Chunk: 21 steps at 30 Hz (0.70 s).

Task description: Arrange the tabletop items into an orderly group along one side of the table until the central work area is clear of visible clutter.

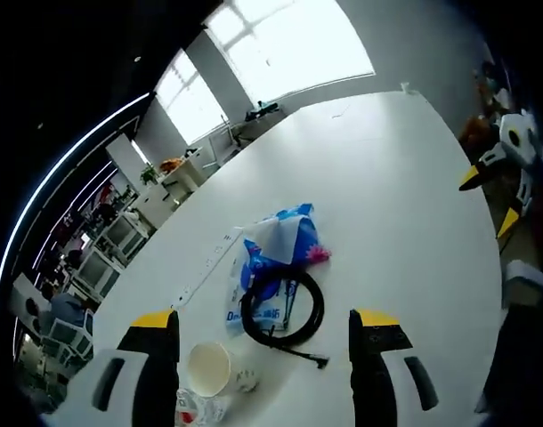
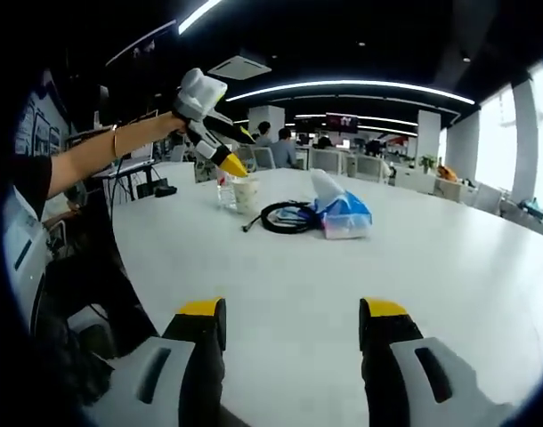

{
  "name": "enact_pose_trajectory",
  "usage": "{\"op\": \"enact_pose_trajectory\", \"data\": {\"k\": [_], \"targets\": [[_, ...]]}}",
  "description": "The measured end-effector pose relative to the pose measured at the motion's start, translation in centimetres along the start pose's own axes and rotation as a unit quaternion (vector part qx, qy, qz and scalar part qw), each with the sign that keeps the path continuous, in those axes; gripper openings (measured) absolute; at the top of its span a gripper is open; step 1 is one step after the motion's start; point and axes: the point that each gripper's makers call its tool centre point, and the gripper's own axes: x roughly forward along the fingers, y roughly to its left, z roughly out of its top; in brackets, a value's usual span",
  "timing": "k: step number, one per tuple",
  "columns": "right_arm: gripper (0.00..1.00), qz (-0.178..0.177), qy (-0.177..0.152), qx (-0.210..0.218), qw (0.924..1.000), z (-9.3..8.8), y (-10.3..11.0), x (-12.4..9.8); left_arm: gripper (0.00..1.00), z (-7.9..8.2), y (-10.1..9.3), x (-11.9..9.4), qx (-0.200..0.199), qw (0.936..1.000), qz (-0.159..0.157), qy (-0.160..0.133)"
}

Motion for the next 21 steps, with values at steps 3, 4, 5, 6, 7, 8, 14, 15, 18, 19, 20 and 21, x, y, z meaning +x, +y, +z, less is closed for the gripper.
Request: {"op": "enact_pose_trajectory", "data": {"k": [3, 4, 5, 6, 7, 8, 14, 15, 18, 19, 20, 21], "targets": [[0.58, 0.012, 0.0, -0.001, 0.9999, 0.7, -0.1, 0.6, 0.77, 0.0, -0.6, -0.2, 0.006, 1.0, -0.003, -0.002], [0.59, 0.02, -0.001, 0.0, 0.9998, 1.0, -0.1, 0.9, 0.77, 0.0, -0.6, -0.3, 0.008, 1.0, -0.002, -0.003], [0.59, 0.033, -0.004, 0.003, 0.9995, 1.1, 0.1, 1.2, 0.77, 0.0, -0.6, -0.4, 0.01, 0.9999, -0.003, -0.006], [0.6, 0.04, -0.002, 0.013, 0.9991, 1.1, 0.0, 1.5, 0.77, 0.0, -0.7, -0.4, 0.007, 0.9999, -0.007, -0.008], [0.6, 0.042, -0.001, 0.015, 0.999, 1.1, -0.2, 1.8, 0.77, -0.1, -0.8, -0.5, 0.004, 0.9999, -0.009, -0.008], [0.61, 0.052, 0.005, 0.007, 0.9986, 1.1, -0.3, 2.7, 0.77, -0.3, -0.8, -0.6, 0.0, 0.9999, -0.009, -0.01], [0.62, 0.076, -0.008, 0.019, 0.9969, 1.8, 0.2, 3.9, 0.77, -1.0, -0.6, -0.8, -0.055, 0.9979, -0.029, -0.017], [0.62, 0.081, -0.01, 0.019, 0.9965, 1.8, 0.4, 4.1, 0.77, -0.9, -0.7, -0.9, -0.07, 0.9967, -0.035, -0.022], [0.61, 0.094, -0.01, 0.018, 0.9953, 2.1, 1.0, 4.5, 0.77, -0.9, -0.8, -0.9, -0.096, 0.9938, -0.047, -0.03], [0.61, 0.098, -0.01, 0.019, 0.9949, 2.2, 1.1, 4.7, 0.77, -0.9, -0.9, -0.9, -0.099, 0.9934, -0.049, -0.03], [0.61, 0.102, -0.009, 0.021, 0.9945, 2.3, 1.2, 4.9, 0.77, -0.9, -1.0, -1.0, -0.104, 0.9925, -0.055, -0.031], [0.61, 0.103, -0.009, 0.023, 0.9944, 2.3, 1.2, 5.0, 0.77, -1.0, -1.1, -1.0, -0.113, 0.9913, -0.059, -0.03]]}}
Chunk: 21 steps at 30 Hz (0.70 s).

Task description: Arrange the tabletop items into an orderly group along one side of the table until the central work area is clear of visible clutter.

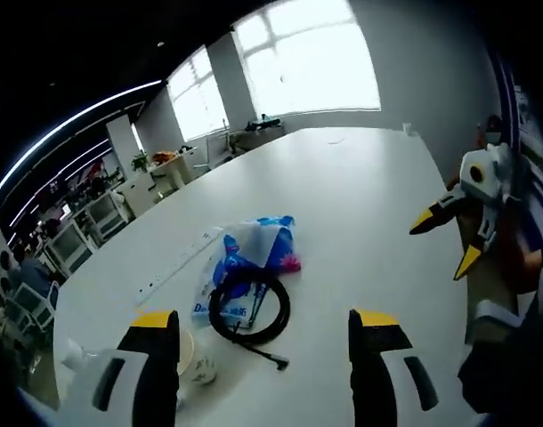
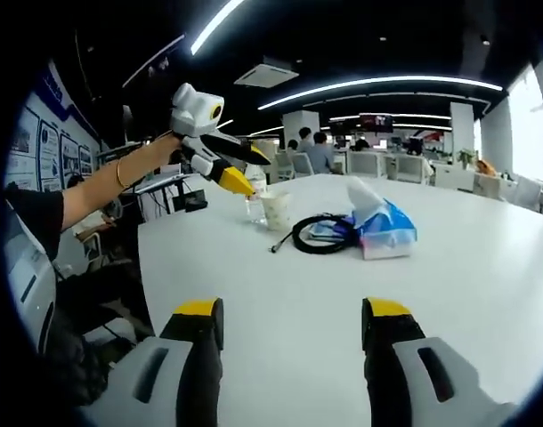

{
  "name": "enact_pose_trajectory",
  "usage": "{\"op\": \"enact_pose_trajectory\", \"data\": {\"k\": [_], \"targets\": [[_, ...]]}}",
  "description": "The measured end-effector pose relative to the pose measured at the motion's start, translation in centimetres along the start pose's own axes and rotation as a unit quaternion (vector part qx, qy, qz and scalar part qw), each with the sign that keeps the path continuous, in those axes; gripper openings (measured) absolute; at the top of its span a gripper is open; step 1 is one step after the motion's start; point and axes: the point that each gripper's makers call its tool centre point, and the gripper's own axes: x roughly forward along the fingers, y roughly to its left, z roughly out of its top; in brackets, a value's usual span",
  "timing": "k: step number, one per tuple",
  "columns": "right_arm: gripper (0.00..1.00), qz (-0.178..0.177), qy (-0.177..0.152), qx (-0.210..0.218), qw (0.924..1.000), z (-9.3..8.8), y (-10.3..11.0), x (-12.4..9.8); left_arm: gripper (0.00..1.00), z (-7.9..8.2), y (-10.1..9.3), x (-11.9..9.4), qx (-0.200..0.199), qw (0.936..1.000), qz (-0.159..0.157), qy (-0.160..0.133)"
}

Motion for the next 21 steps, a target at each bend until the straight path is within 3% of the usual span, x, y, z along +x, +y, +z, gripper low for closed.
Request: {"op": "enact_pose_trajectory", "data": {"k": [8, 16, 21], "targets": [[0.62, 0.012, 0.014, 0.007, 0.9998, 1.2, -0.3, 2.2, 0.75, -1.1, -1.4, -0.1, -0.043, 0.9981, -0.043, 0.005], [0.61, 0.032, 0.035, 0.005, 0.9989, 2.1, -0.5, 5.0, 0.69, -2.2, -0.7, -0.2, -0.064, 0.9975, -0.025, 0.018], [0.6, 0.041, 0.037, 0.03, 0.9981, 2.6, -0.9, 6.6, 0.69, -2.9, -1.7, 0.3, -0.11, 0.9924, -0.046, 0.031]]}}
